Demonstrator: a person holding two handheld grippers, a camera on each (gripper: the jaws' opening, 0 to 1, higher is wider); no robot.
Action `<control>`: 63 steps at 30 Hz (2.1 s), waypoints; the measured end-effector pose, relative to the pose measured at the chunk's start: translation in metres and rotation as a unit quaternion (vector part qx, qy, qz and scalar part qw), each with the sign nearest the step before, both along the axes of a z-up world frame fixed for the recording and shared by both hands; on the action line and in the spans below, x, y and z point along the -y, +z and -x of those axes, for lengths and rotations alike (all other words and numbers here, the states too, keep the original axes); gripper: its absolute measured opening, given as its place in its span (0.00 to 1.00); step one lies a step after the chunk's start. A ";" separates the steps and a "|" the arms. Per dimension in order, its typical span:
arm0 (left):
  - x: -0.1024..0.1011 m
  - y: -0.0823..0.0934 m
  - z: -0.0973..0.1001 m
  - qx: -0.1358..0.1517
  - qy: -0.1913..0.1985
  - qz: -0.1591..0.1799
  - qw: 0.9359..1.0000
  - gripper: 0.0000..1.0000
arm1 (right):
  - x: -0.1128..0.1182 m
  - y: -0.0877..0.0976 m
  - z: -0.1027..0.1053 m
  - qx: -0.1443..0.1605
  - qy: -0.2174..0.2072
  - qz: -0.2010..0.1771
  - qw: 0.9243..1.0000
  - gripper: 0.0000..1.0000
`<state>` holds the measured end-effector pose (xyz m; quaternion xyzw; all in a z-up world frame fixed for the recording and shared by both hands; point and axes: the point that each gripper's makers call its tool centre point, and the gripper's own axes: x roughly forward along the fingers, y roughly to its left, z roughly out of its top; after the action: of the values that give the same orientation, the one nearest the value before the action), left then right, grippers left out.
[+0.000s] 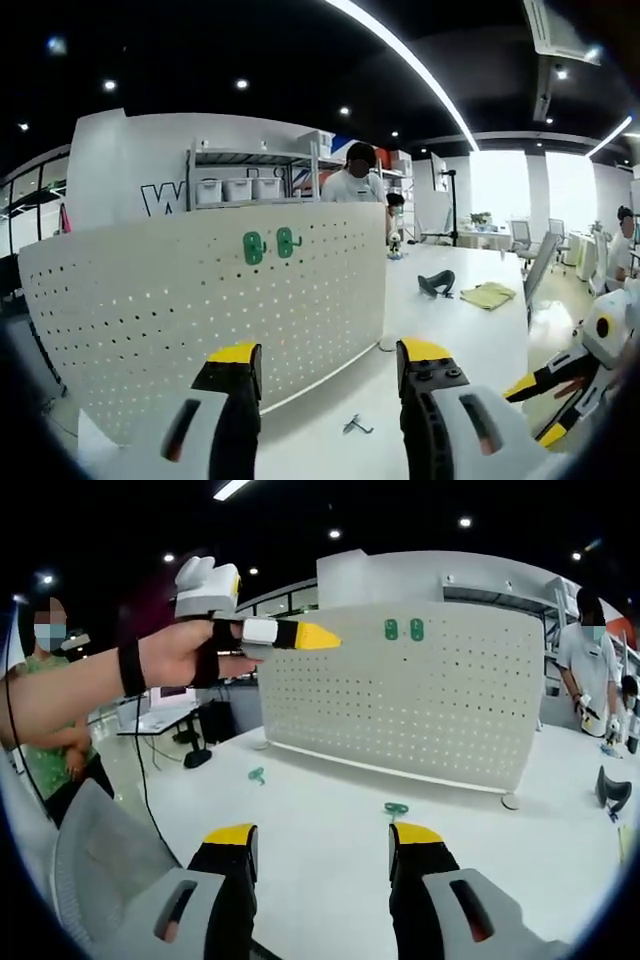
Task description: Insert the hook assembly into the mounting plate slot until the hook locks in place.
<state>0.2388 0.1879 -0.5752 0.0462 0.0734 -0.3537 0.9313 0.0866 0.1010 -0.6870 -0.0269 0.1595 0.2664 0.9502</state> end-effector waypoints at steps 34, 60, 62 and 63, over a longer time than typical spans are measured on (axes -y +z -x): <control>-0.082 -0.068 0.015 -0.051 0.019 -0.031 0.998 0.54 | -0.030 -0.003 -0.004 -0.003 -0.006 0.006 1.000 0.52; -0.152 -0.129 0.015 -0.087 0.075 -0.071 0.991 0.49 | -0.046 -0.014 -0.002 -0.023 -0.008 0.012 1.000 0.52; -0.155 -0.135 0.015 -0.092 0.078 -0.071 0.990 0.47 | -0.047 -0.015 -0.002 -0.023 -0.008 0.013 1.000 0.52; -0.156 -0.136 0.014 -0.092 0.083 -0.072 0.990 0.46 | -0.047 -0.016 -0.001 -0.025 -0.008 0.014 1.000 0.52</control>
<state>0.2245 0.3442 -0.7113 0.0741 0.1877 -0.2720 0.9409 0.0878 0.1476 -0.7030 -0.0325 0.1867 0.2574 0.9475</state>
